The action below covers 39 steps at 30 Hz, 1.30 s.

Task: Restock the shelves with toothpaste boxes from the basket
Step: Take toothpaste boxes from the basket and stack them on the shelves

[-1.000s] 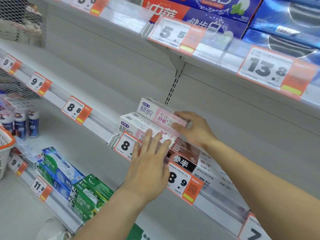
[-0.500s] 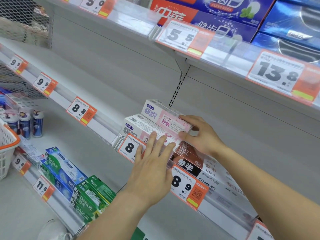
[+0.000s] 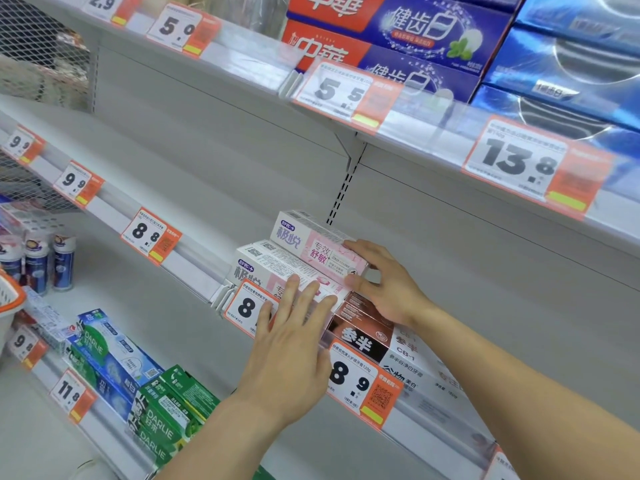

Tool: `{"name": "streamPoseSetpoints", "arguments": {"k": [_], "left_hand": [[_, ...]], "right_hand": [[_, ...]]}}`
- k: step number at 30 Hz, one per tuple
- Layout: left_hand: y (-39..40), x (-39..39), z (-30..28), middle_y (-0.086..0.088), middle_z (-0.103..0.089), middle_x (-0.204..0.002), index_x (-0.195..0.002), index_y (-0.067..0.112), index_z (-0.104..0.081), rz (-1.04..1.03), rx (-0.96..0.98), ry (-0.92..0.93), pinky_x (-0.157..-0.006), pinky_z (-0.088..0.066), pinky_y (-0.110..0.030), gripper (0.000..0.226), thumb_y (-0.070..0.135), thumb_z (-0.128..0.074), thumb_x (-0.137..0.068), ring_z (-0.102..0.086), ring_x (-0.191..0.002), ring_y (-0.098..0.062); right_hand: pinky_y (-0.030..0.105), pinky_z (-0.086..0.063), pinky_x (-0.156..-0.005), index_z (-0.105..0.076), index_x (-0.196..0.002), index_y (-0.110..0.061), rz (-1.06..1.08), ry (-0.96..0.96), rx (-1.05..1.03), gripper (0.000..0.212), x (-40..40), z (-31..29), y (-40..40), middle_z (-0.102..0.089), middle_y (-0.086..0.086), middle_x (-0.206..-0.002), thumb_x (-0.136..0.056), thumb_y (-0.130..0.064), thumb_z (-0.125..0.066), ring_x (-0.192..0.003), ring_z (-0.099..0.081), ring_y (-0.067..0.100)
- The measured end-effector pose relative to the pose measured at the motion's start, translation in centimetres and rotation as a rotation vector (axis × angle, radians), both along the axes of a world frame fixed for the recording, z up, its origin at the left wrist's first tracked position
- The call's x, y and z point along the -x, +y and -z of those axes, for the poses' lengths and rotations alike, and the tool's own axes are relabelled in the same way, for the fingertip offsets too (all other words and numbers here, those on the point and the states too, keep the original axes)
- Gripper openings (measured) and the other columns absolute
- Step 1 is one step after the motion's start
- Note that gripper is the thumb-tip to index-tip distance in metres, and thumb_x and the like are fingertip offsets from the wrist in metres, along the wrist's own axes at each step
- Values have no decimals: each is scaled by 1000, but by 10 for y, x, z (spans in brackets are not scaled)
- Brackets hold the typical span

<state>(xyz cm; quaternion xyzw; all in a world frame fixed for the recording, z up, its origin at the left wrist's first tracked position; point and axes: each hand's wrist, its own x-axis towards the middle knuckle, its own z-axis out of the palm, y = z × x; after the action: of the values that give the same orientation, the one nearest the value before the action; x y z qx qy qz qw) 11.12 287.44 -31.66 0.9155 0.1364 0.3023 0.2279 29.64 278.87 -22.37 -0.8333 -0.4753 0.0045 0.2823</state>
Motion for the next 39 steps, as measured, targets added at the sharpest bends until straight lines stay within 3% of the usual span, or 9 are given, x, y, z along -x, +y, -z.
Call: {"name": "streamPoseSetpoints", "arguments": {"k": [9, 13, 16, 19, 23, 27, 30, 34, 39], "left_hand": [[0, 1, 0, 14, 11, -166, -155, 41, -6, 4, 16, -6, -123, 11, -46, 67, 32, -41, -99, 33, -147, -12], [-2, 2, 1, 11, 14, -166, -156, 38, -6, -7, -54, -8, -122, 17, -43, 66, 36, -40, -100, 34, -146, -13], [-9, 4, -1, 8, -14, -163, -150, 32, -29, 24, -58, -167, -125, -2, -38, 56, 38, -45, -96, 3, -153, -15], [-19, 9, -3, 9, -48, -129, -127, 27, -51, 77, 25, -301, -104, -42, -33, 38, 39, -53, -91, -45, -122, -14], [-34, 25, 12, 15, -55, -109, -112, 27, -58, 291, 78, -43, -92, -46, -30, 26, 44, -58, -92, -53, -104, -7], [-55, 45, 43, 14, -58, -108, -118, 27, -60, 445, -40, 348, -86, -42, -23, 33, 48, -59, -93, -51, -97, -4], [-72, 57, 75, 7, -65, -109, -117, 23, -63, 504, -78, 547, -86, -46, -26, 33, 45, -61, -93, -58, -100, -10], [-93, 78, 137, -1, -65, -117, -119, 18, -61, 569, -109, 857, -85, -46, -27, 33, 39, -61, -94, -59, -106, -19], [-122, 108, 210, -4, -57, -131, -132, 14, -54, 576, 21, 1164, -93, -43, -27, 47, 39, -64, -94, -55, -117, -22]], "right_hand": [[6, -50, -66, -38, -146, -47, -9, 4, 8, 58, 0, 0, 1, -24, -13, -160, -96, -32, -64, -137, -35, 10], [24, -35, -108, -30, -152, -44, 30, -118, 59, 76, 11, -6, -3, -21, -13, -162, -89, -40, -72, -144, -27, 8], [29, -44, -105, -51, -139, -32, 71, -224, -179, 58, 36, -14, -19, -47, -12, -139, -87, -28, -76, -119, -48, 1], [23, -52, -79, -64, -114, -29, 76, -300, -278, 33, 75, -18, -53, -62, -13, -111, -86, -16, -76, -94, -60, 1], [14, -50, -67, -69, -90, -30, 73, -168, -275, 24, 132, 4, -120, -70, -14, -82, -83, -8, -76, -79, -66, 6], [12, -47, -64, -70, -86, -29, 156, 77, -240, 20, 179, 83, -182, -70, -15, -79, -84, -10, -76, -73, -66, 7], [17, -50, -65, -70, -88, -28, 191, 321, -13, 11, 198, 167, -210, -70, -9, -78, -87, -17, -71, -72, -65, 8], [21, -49, -73, -68, -104, -25, 71, 421, 481, 17, 206, 262, -241, -64, -14, -91, -87, -27, -68, -83, -61, 6], [22, -44, -86, -60, -125, -24, 177, 500, 596, 43, 226, 323, -281, -58, -3, -123, -87, -40, -73, -102, -54, 9]]}}
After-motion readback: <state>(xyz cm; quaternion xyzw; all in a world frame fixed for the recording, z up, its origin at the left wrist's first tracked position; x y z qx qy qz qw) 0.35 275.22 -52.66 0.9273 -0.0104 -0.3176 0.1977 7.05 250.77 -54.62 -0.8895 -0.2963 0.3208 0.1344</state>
